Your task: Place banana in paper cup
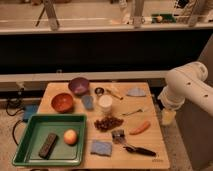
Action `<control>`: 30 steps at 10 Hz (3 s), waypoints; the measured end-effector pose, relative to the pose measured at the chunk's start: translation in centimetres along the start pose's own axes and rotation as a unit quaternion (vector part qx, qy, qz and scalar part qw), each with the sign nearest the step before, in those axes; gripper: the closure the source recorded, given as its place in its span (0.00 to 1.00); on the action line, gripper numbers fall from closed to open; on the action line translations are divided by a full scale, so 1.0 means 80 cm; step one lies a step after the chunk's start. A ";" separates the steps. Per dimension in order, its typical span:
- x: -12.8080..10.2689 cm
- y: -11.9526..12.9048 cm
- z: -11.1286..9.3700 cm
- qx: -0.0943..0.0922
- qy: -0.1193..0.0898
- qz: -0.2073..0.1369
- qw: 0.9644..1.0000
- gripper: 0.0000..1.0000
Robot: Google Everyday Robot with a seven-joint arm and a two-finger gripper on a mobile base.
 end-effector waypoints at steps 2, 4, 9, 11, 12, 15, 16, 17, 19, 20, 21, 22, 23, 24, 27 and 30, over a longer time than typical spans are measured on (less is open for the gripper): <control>0.000 0.000 0.000 0.000 0.000 0.000 1.000 0.20; 0.000 0.000 0.000 0.000 0.000 0.000 1.000 0.20; 0.000 0.000 0.000 0.000 0.000 0.000 1.000 0.20; 0.000 0.000 0.000 0.000 0.000 0.000 1.000 0.20; 0.000 0.000 0.000 0.000 0.000 0.000 1.000 0.20; -0.001 -0.004 -0.002 0.002 0.000 -0.002 1.000 0.20; -0.011 -0.014 -0.003 0.006 -0.001 -0.012 1.000 0.20; -0.024 -0.030 -0.004 0.011 -0.004 -0.022 1.000 0.20; -0.031 -0.040 -0.004 0.012 -0.005 -0.030 0.999 0.20; -0.030 -0.038 -0.005 0.013 -0.005 -0.031 0.999 0.20; -0.034 -0.043 -0.005 0.015 -0.006 -0.035 0.999 0.20; -0.039 -0.052 -0.005 0.018 -0.009 -0.040 0.999 0.20; -0.046 -0.062 -0.005 0.021 -0.011 -0.044 0.999 0.20; -0.059 -0.075 -0.004 0.024 -0.012 -0.054 0.998 0.20; -0.061 -0.079 -0.004 0.027 -0.015 -0.060 0.998 0.20; -0.077 -0.105 0.003 0.031 -0.029 -0.069 0.997 0.20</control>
